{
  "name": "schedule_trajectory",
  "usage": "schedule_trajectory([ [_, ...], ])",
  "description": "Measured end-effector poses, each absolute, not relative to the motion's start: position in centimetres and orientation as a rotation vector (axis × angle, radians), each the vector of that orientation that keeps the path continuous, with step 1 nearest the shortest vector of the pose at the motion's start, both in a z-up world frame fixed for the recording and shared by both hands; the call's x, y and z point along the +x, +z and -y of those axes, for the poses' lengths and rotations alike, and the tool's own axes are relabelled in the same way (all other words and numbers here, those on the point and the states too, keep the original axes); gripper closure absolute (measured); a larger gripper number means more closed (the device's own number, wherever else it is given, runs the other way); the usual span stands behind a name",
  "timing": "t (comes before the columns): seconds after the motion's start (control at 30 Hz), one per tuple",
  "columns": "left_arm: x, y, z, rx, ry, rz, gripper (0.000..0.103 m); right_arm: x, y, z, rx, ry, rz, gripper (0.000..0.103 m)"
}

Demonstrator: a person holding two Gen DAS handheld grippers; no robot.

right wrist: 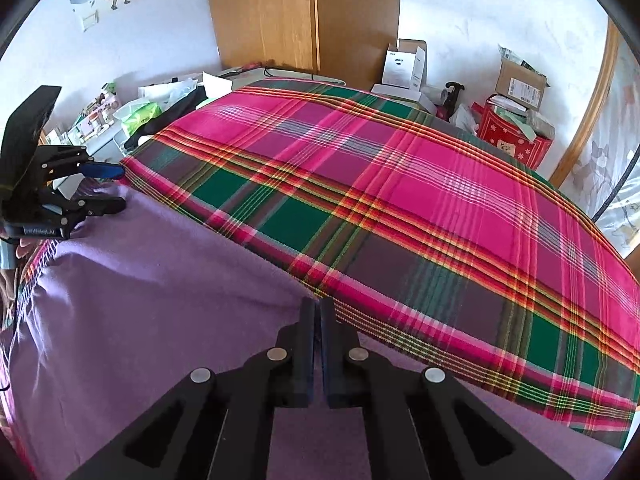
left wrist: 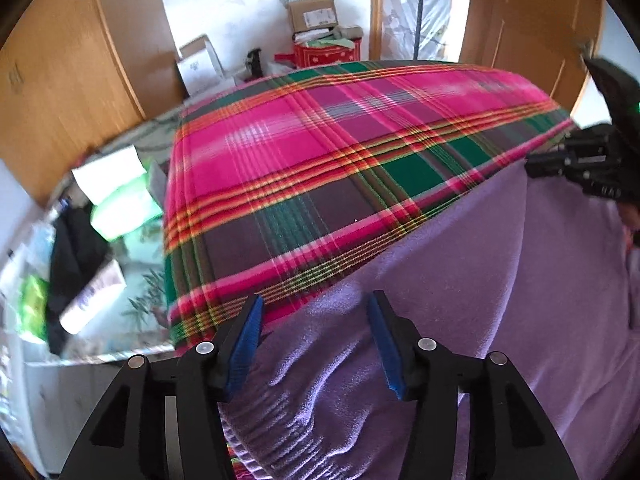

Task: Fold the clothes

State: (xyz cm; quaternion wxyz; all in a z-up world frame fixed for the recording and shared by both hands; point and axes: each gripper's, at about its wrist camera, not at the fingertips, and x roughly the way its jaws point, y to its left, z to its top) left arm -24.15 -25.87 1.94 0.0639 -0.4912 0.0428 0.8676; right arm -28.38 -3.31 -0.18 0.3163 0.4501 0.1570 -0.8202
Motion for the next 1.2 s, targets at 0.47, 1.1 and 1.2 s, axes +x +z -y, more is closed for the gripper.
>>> schedule_trajectory([
  [0.47, -22.5, 2.1, 22.9, -1.385, 2.626, -0.266, 0.098, -27.5, 0.3, 2.6, 1.17, -2.179, -0.37, 0.1],
  [1.1, -23.8, 2.3, 25.1, -1.427, 2.762, -0.251, 0.1, -29.5, -0.4, 4.3, 1.172, -2.3, -0.417, 0.101],
  [1.2, -23.8, 2.2, 24.9, -1.428, 2.74, -0.255, 0.098, -29.7, -0.4, 4.2, 1.179, -2.288, -0.399, 0.1],
])
